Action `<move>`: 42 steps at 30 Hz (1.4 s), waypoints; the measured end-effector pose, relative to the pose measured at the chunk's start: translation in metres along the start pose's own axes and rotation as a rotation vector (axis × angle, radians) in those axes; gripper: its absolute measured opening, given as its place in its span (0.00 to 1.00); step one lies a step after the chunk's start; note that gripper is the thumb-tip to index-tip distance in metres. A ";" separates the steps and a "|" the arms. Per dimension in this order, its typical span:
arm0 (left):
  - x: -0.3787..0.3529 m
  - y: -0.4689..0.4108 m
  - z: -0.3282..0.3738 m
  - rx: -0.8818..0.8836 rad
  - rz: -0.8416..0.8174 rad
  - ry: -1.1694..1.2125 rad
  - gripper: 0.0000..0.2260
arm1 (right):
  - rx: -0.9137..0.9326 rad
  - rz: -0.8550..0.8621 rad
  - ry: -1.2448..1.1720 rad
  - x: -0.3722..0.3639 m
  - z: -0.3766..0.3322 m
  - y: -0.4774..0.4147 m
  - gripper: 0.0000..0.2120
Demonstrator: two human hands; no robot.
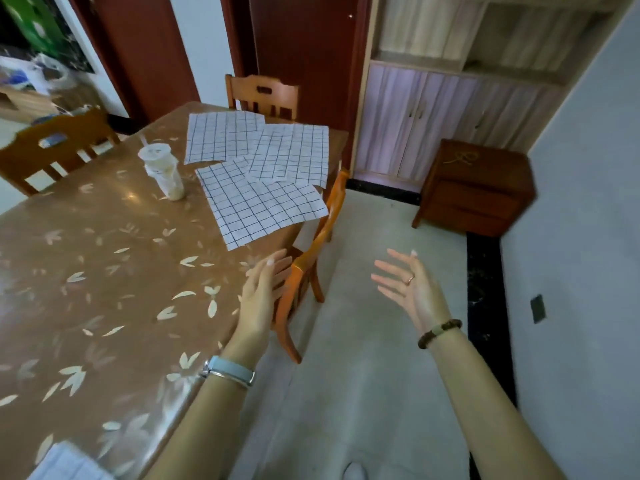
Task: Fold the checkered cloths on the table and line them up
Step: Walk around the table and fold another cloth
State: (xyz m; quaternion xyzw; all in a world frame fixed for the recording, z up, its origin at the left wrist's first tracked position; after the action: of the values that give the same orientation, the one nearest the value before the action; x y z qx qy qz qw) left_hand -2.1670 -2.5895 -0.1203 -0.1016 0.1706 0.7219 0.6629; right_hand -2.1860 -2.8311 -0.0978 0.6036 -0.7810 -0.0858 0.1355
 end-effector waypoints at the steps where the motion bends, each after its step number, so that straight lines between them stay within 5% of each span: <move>1: -0.015 -0.001 -0.005 0.012 -0.016 -0.011 0.18 | -0.004 0.022 0.003 0.016 0.002 -0.002 0.21; 13: -0.147 -0.025 -0.056 0.081 -0.136 -0.059 0.11 | -0.036 0.174 -0.111 0.156 0.019 -0.024 0.22; 21: -0.217 -0.069 -0.082 0.112 -0.256 -0.107 0.16 | -0.043 0.287 -0.159 0.225 0.014 -0.060 0.19; 28: -0.278 -0.135 -0.094 0.137 -0.290 -0.046 0.11 | -0.053 0.347 -0.178 0.266 0.004 -0.120 0.18; 42: -0.372 -0.270 -0.107 0.073 -0.335 -0.130 0.16 | -0.023 0.312 -0.170 0.303 -0.059 -0.289 0.21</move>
State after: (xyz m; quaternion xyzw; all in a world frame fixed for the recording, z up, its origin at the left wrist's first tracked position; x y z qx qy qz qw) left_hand -1.8699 -2.9565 -0.1107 -0.0574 0.1341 0.5997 0.7868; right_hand -1.9726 -3.1965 -0.0955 0.4642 -0.8727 -0.1236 0.0874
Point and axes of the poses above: each hand's wrist, its own y-axis away from the middle knuckle, its own x-axis out of the back of the hand, z = x × y, the point moved 2 cm from there along -y, towards the middle knuckle, and after that the axes turned 14 degrees about y, right-handed, at the moved point
